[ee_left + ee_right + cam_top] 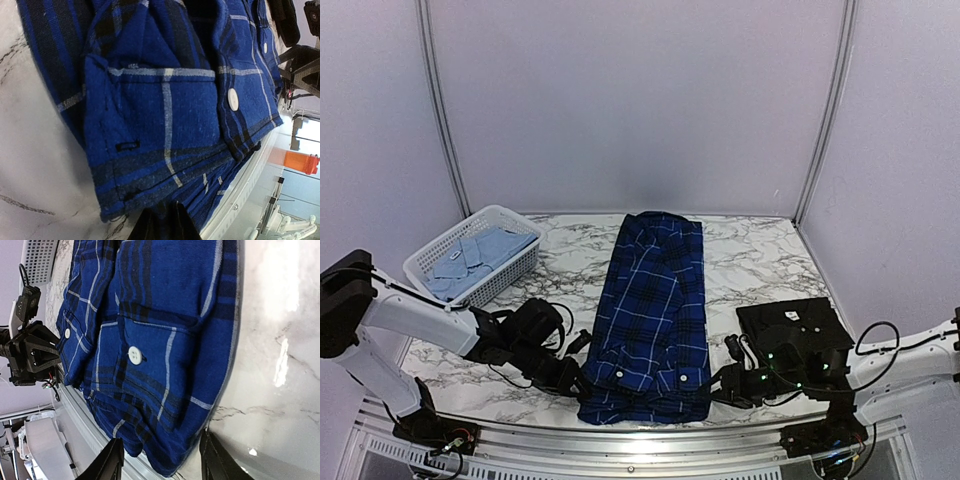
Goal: Fold and stack the long sleeve shirts
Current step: Adjust the rectangle-folded shirt at the center of the board, then pick up the rectangle-folded shirt from the center of the board.
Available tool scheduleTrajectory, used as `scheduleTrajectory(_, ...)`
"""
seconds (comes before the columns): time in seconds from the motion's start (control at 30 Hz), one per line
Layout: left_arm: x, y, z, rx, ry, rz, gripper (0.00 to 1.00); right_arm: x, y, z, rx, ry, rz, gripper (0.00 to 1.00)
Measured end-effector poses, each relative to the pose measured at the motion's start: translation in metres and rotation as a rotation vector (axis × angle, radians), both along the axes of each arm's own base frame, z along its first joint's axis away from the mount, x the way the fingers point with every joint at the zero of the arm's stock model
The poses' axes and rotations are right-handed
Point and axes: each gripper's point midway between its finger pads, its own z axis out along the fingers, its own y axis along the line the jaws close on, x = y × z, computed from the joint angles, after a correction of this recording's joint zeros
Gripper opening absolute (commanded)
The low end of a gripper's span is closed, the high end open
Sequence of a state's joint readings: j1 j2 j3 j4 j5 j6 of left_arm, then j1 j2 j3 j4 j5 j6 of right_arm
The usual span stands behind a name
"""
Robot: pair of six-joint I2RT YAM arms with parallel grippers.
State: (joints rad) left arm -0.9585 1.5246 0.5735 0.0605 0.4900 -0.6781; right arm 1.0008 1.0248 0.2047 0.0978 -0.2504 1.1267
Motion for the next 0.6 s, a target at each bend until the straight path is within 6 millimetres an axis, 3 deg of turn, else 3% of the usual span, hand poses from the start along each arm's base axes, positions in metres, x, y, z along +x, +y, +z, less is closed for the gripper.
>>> scheduleTrajectory(0.33, 0.010, 0.005, 0.002, 0.026, -0.020, 0.058, 0.41, -0.003, -0.007, -0.004, -0.003, 0.026, -0.028, 0.49)
scheduleTrajectory(0.6, 0.022, 0.011, 0.004, 0.039, -0.034, 0.105, 0.44, -0.001, -0.006, -0.005, -0.005, 0.025, -0.031, 0.49)
